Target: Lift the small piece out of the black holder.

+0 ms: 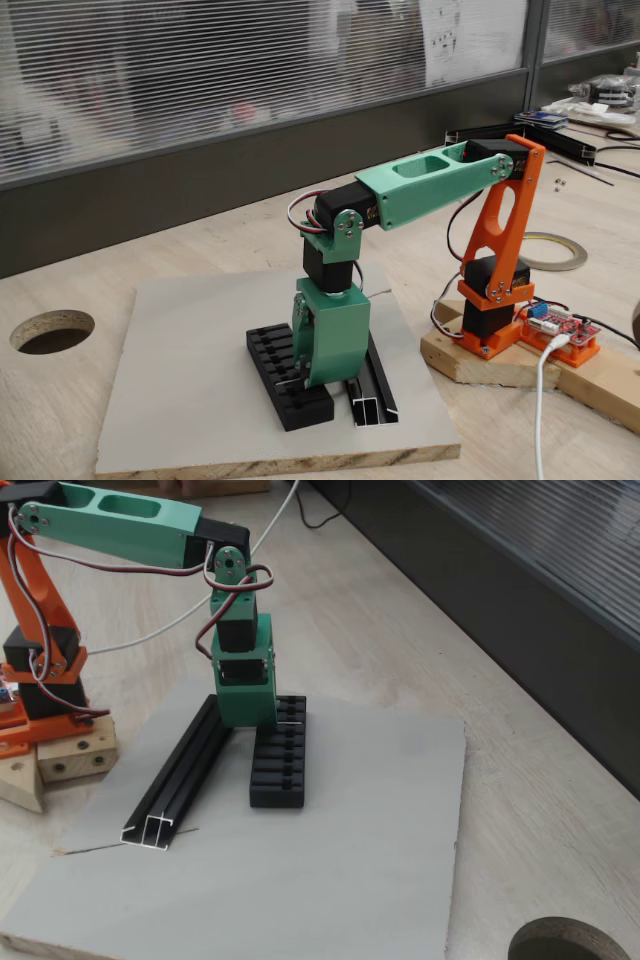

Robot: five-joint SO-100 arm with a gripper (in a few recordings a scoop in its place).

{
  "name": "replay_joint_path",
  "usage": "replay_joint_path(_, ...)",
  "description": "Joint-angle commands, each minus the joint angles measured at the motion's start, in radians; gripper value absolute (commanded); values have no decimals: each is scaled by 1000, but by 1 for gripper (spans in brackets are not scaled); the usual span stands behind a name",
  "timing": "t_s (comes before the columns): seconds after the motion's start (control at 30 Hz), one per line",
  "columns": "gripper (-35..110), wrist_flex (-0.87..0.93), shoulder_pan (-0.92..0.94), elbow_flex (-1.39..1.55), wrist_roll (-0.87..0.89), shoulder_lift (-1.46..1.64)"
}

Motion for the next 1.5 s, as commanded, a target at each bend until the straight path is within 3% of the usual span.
replay_joint_path(0.0,25,20,-12,2,21,34)
replay_joint_path(0.97,25,20,-9,0,12,34)
replay_joint_path(1.47,11,20,49,0,14,34)
